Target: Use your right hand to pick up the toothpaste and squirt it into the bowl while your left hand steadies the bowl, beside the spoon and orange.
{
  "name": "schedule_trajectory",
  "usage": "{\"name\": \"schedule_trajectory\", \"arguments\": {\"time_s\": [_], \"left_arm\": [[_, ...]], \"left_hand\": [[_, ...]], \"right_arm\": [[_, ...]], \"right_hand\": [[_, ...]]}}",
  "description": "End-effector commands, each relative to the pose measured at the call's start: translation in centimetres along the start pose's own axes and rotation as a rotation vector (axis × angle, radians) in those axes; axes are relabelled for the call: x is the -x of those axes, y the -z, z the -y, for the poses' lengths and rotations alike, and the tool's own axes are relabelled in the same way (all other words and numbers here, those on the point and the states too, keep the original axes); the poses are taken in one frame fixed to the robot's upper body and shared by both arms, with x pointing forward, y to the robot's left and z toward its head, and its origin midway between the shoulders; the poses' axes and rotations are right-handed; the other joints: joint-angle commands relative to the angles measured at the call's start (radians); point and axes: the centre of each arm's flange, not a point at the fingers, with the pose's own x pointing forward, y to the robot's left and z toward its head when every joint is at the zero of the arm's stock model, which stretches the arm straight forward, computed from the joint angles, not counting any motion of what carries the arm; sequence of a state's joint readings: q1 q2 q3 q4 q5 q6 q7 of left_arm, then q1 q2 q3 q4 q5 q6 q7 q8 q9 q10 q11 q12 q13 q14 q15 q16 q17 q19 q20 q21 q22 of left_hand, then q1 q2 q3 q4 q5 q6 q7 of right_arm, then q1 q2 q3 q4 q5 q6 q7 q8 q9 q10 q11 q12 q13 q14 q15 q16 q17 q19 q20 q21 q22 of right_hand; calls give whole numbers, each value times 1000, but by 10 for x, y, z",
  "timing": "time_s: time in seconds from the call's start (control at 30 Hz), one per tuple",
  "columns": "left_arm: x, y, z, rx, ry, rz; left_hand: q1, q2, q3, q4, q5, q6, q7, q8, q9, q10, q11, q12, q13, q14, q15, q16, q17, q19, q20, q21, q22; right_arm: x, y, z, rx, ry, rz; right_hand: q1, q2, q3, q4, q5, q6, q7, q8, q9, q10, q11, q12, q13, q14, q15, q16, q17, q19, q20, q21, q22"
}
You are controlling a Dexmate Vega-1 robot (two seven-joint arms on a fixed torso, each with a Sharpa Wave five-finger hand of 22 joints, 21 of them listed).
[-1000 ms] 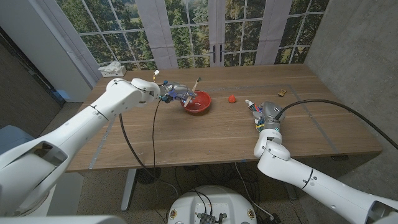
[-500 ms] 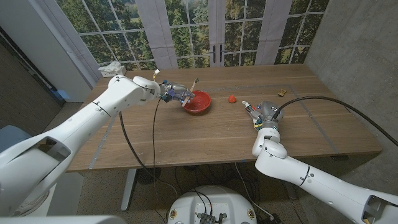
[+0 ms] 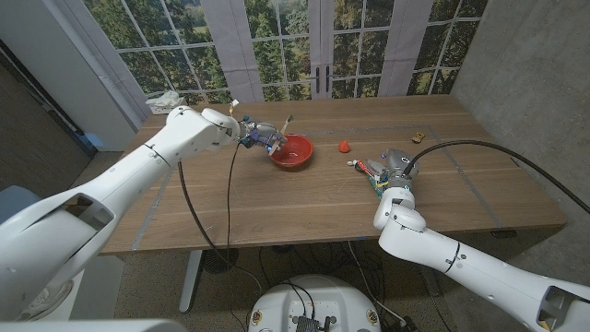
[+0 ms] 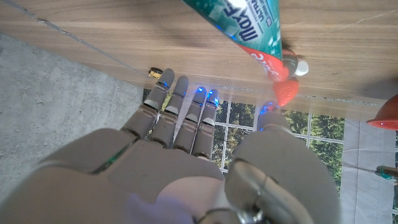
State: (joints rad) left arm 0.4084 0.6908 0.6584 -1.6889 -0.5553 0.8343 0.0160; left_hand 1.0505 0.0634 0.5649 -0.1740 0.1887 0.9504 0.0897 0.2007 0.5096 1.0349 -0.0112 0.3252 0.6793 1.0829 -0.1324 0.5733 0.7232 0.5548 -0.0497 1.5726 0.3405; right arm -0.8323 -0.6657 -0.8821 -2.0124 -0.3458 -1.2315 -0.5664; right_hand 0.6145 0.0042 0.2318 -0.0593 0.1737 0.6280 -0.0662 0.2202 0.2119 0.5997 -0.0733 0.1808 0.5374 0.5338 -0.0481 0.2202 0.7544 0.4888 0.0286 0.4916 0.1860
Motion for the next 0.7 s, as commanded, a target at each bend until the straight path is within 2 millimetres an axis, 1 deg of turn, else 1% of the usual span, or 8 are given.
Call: {"name": "schedule_trajectory", "arguments": {"time_s": [0.03, 0.23, 0.4, 0.63, 0.7], "left_arm": [[-6, -13, -1, -84, -41, -58], [-9, -16, 1, -103, -55, -105], [-10, -17, 2, -114, -63, -135], [-12, -16, 3, -129, -65, -171], [-13, -17, 4, -138, -67, -176]], "left_hand": [[113, 85, -10, -11, 6, -5, 16, -7, -8, 172, -157, -17, -24, 61, -90, 56, 51, 24, -95, 9, 4], [121, 81, -17, -13, 6, -12, 18, -11, -12, 172, -153, -21, -30, 54, -88, 76, 78, 21, -93, 8, 6], [124, 80, -22, -12, 7, -11, 20, -12, -14, 169, -155, -26, -36, 48, -90, 82, 87, 21, -91, 9, 7], [130, 80, -28, -11, 7, -13, 23, -13, -19, 160, -145, -38, -48, 39, -92, 87, 91, 20, -91, 8, 9], [132, 81, -30, -11, 7, -12, 25, -14, -20, 155, -148, -43, -52, 37, -93, 86, 88, 19, -90, 8, 9]], "right_arm": [[1, 2, 2, -45, 19, 30], [0, 5, 2, -59, 19, 48], [-1, 5, 2, -60, 17, 59], [-3, 6, 3, -60, 15, 75], [-3, 6, 3, -62, 13, 78]], "right_hand": [[-4, -4, -6, -1, 2, 1, -2, -3, 1, 5, 0, 6, 0, -3, -77, -3, -2, -5, 5, -3, 0], [-7, -3, -7, -2, 3, 7, -2, 0, 1, 11, 1, 11, -3, 1, -77, -1, -5, -4, 5, -4, 0], [-7, -2, -7, -5, 4, 9, -2, 1, 1, 14, -3, 12, -4, 2, -80, 1, -7, -4, 5, -5, 0], [-6, 1, -7, -8, 4, 13, -4, 3, 1, 17, -2, 14, -7, 3, -82, 3, -10, -3, 5, -6, 0], [-5, 2, -6, -10, 4, 14, -4, 3, 1, 16, -3, 14, -8, 2, -81, 3, -10, -4, 5, -7, 0]]}}
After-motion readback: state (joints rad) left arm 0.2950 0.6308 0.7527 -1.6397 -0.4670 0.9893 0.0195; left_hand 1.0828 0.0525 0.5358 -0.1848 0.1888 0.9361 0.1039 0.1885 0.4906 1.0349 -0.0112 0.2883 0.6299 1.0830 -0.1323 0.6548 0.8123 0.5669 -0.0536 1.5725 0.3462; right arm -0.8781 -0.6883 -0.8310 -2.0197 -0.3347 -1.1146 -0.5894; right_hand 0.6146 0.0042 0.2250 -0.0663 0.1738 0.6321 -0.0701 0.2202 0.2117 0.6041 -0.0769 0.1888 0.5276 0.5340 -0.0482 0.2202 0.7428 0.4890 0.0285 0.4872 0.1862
